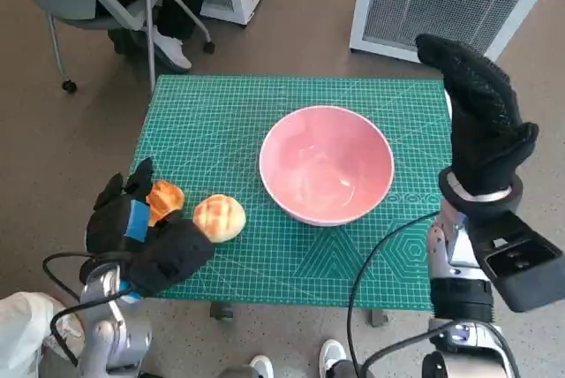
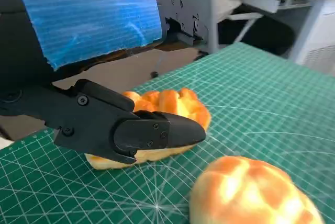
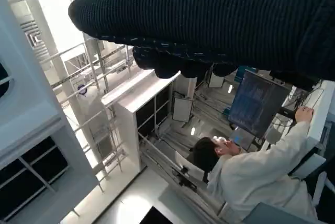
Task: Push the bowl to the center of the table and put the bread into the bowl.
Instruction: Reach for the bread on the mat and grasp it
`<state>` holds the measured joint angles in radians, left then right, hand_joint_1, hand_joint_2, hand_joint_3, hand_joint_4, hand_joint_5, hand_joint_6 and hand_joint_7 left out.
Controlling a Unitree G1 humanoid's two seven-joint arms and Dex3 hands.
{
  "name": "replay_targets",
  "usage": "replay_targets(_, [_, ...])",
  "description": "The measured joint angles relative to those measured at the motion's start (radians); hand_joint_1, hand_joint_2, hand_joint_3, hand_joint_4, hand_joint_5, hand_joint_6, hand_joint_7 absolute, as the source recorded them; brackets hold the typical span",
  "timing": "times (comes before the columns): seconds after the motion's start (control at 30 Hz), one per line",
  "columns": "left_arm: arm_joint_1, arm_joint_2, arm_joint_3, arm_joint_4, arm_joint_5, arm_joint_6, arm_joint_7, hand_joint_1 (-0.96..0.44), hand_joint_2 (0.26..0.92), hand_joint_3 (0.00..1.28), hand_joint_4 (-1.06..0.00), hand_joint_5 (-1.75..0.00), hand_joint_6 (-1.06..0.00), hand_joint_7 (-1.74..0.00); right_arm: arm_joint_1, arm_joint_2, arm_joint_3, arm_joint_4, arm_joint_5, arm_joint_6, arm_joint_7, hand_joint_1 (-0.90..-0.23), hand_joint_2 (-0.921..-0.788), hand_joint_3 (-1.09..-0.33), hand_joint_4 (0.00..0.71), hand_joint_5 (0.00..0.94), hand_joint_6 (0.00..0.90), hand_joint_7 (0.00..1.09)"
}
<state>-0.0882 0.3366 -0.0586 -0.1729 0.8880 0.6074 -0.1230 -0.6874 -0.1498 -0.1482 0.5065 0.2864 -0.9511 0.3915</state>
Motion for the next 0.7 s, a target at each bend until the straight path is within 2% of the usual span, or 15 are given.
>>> replay_targets(0.2, [-0.01,0.0,-0.008,0.057,-0.016,0.002,0.014,-0.56,0.921,0.17,-0.5,-0.1,-0.36,-0.05,0.0,0.003,0.002,0.0,0.026,0.0,0.017,-0.59,-0.921,-0.801,-0.001,0.477,-0.001,0.8])
replay_targets(0.37, [-0.01,0.003,-0.009,0.097,-0.039,0.002,0.016,-0.47,0.921,0.12,-0.6,-0.16,-0.41,-0.08,0.0,0.005,0.003,0.004,0.034,0.0,0.036,-0.578,-0.921,-0.801,-0.001,0.472,-0.001,0.8])
replay_targets(0.47, [-0.014,0.006,-0.008,0.121,-0.047,0.0,0.031,-0.39,0.921,0.08,-0.55,-0.45,-0.43,-0.16,0.0,0.006,0.003,0.007,0.045,0.001,0.05,-0.565,-0.921,-0.799,-0.001,0.456,-0.001,0.8])
replay_targets(0.53, [-0.019,0.008,-0.006,0.133,-0.06,-0.003,0.044,-0.31,0.921,0.05,-0.5,-0.77,-0.45,-0.28,0.0,0.006,0.003,0.01,0.055,0.001,0.059,-0.558,-0.921,-0.798,-0.001,0.45,-0.001,0.79])
replay_targets(0.57, [-0.021,0.009,-0.005,0.138,-0.067,-0.007,0.051,-0.29,0.92,0.05,-0.49,-0.85,-0.44,-0.32,0.0,0.006,0.003,0.01,0.06,0.001,0.063,-0.557,-0.921,-0.798,-0.001,0.449,-0.001,0.79])
replay_targets(0.63, [-0.028,0.01,0.0,0.151,-0.079,-0.02,0.069,0.03,0.921,0.1,-0.53,-1.12,-0.45,-0.48,0.0,0.006,0.002,0.011,0.067,0.001,0.071,-0.554,-0.921,-0.798,-0.001,0.446,-0.001,0.79])
replay_targets(0.67, [-0.031,0.012,0.004,0.157,-0.088,-0.028,0.079,0.15,0.917,0.12,-0.55,-1.2,-0.46,-0.56,0.0,0.006,0.002,0.012,0.069,0.002,0.076,-0.552,-0.921,-0.798,-0.001,0.445,-0.001,0.79])
replay_targets(0.7, [-0.033,0.013,0.009,0.161,-0.1,-0.039,0.088,0.19,0.916,0.13,-0.56,-1.23,-0.47,-0.59,0.0,0.006,0.002,0.012,0.071,0.003,0.08,-0.552,-0.921,-0.798,-0.001,0.444,-0.001,0.79])
